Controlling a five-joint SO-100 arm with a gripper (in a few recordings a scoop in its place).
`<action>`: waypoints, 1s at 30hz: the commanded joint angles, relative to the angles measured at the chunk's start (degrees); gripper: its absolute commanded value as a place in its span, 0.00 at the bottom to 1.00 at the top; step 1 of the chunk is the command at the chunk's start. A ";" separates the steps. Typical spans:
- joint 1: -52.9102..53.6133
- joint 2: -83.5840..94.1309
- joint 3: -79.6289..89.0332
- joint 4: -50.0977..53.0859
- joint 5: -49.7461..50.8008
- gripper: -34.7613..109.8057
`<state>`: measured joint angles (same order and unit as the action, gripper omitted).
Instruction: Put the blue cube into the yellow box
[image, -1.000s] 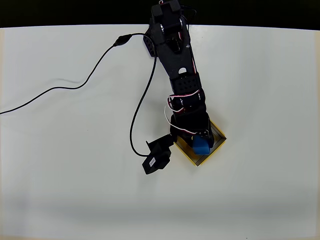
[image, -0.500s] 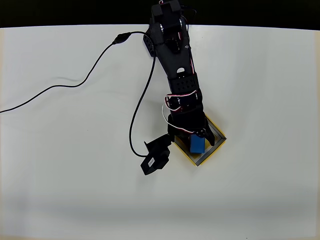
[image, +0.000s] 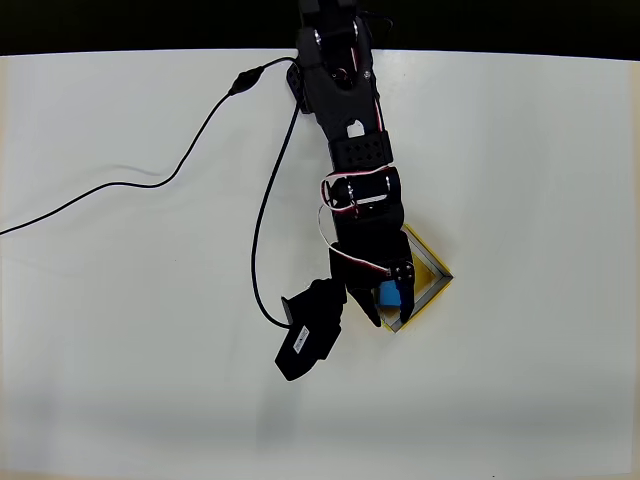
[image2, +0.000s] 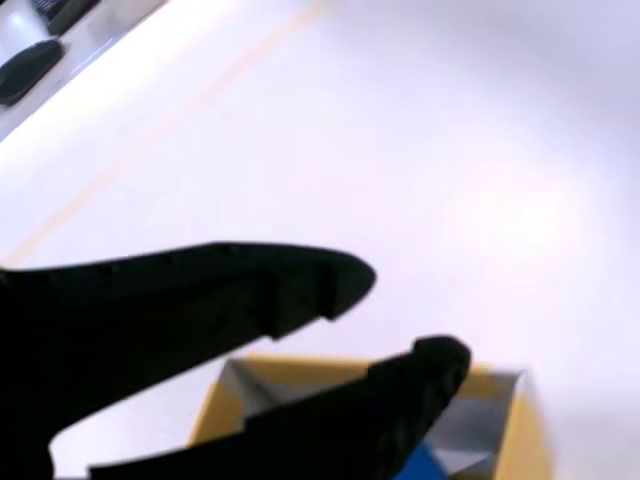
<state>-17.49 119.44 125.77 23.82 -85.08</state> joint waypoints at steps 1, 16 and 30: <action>2.37 10.55 1.23 -2.99 -2.29 0.29; 12.22 30.15 21.27 9.14 -1.41 0.24; 15.21 51.50 42.80 25.14 2.37 0.24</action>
<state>-2.81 165.50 166.99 46.67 -82.09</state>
